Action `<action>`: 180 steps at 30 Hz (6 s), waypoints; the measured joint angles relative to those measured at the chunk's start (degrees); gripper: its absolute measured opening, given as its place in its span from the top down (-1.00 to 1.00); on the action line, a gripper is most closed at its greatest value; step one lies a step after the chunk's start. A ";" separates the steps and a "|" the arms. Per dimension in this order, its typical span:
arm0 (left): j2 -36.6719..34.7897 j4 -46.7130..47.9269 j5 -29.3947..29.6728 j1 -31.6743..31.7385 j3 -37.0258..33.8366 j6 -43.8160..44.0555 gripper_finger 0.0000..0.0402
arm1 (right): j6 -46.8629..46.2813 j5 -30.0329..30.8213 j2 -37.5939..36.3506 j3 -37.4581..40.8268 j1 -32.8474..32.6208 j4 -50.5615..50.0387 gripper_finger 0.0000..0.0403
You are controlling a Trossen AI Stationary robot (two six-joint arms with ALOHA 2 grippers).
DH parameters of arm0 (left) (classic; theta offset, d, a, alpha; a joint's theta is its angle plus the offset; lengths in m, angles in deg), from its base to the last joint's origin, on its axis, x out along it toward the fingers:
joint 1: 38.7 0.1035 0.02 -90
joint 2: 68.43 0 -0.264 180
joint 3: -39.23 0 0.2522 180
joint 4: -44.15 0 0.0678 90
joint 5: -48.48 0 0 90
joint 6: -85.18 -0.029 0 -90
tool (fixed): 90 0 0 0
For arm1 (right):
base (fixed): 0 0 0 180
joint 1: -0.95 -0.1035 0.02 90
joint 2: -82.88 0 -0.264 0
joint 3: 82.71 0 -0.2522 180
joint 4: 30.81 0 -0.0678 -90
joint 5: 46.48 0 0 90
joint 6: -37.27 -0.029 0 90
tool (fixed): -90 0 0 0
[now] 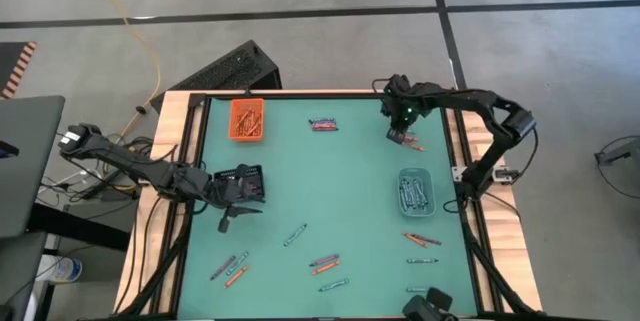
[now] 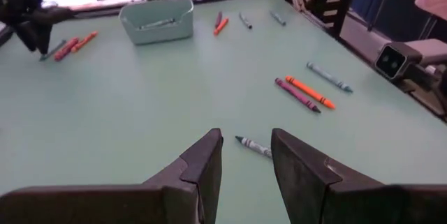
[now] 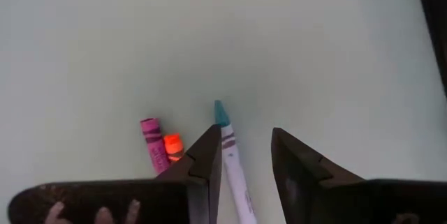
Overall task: Sort crayons
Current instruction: Put the orange crayon into the orange bin
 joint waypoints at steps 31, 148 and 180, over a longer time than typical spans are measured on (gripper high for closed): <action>-0.20 -0.51 -0.12 0.00 -0.83 0.06 0.43 | -10.66 2.72 -15.01 15.21 -5.62 -7.01 0.42; 36.71 -53.05 -4.68 2.69 3.30 -5.40 0.43 | -18.33 -8.43 12.33 -5.35 -56.01 72.77 0.99; 36.33 -46.17 5.03 2.73 3.39 -7.73 0.93 | -18.68 -6.15 12.31 -5.40 -52.53 67.78 0.49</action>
